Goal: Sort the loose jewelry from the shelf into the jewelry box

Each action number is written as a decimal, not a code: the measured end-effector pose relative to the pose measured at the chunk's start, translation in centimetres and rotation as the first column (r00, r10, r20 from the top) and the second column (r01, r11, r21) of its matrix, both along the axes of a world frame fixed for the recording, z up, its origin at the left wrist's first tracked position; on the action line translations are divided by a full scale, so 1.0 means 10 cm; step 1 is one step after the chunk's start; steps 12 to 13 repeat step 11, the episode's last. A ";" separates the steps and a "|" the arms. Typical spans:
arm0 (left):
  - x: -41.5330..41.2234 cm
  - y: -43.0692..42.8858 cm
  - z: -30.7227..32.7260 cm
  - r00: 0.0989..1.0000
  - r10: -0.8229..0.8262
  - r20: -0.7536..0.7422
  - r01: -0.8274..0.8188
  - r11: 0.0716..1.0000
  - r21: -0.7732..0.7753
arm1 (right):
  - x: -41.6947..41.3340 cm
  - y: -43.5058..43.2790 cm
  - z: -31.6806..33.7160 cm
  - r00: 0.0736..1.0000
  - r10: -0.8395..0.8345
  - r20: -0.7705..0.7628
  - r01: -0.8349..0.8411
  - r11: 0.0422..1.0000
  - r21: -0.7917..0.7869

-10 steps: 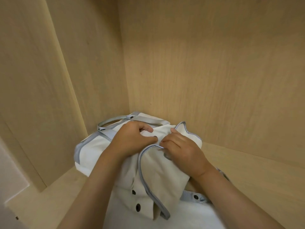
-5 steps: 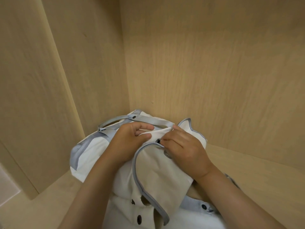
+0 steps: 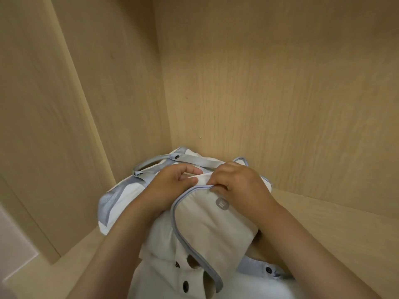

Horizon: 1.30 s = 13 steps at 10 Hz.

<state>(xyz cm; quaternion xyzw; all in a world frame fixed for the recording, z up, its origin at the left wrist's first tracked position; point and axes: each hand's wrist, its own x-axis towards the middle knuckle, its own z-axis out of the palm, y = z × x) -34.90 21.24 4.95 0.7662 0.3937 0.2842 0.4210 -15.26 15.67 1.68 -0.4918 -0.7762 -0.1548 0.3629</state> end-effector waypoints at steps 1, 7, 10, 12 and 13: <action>-0.04 -0.03 0.15 0.997 -0.050 -0.066 0.044 0.995 -0.087 | 0.01 -0.01 -0.02 0.999 0.014 -0.047 -0.018 0.997 -0.076; 0.04 -0.75 -0.32 0.632 0.333 -0.700 0.283 0.742 0.608 | 0.05 -0.11 -0.37 0.936 -0.345 -0.074 0.243 0.782 -0.574; 0.34 -0.72 -0.43 0.576 0.393 -0.717 0.266 0.739 0.619 | 0.37 -0.20 -0.28 0.945 -0.324 -0.050 0.209 0.713 -0.670; 0.31 -0.75 -0.24 0.733 0.298 -0.612 0.145 0.810 0.569 | 0.41 -0.41 -0.01 0.925 -0.353 -0.139 0.205 0.774 -0.599; 0.31 -0.75 -0.24 0.733 0.298 -0.612 0.145 0.810 0.569 | 0.41 -0.41 -0.01 0.925 -0.353 -0.139 0.205 0.774 -0.599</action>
